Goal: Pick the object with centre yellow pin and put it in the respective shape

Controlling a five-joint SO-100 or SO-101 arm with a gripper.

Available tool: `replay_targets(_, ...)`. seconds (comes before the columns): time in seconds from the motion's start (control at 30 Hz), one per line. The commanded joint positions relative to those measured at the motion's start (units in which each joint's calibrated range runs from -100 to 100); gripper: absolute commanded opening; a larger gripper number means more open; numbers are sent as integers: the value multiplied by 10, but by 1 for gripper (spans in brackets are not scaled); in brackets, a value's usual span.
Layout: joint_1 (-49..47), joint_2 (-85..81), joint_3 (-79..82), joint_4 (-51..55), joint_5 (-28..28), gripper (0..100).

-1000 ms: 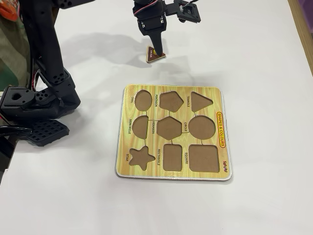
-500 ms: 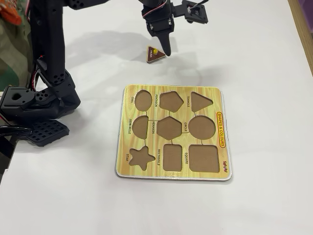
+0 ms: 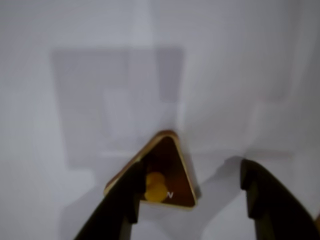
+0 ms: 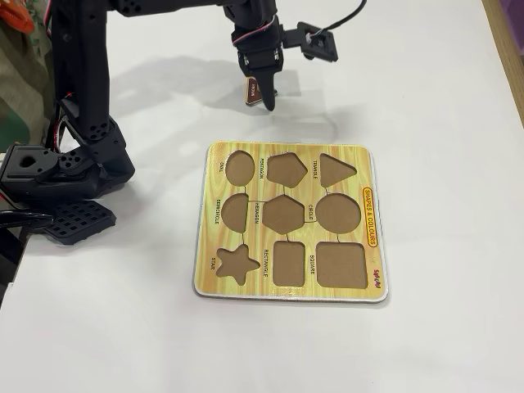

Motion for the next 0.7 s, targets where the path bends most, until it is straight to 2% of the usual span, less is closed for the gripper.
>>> replay_targets(0.0,1,-59,31,-12,-1,21)
replay_targets(0.67,5,-96,47,-61,-1,21)
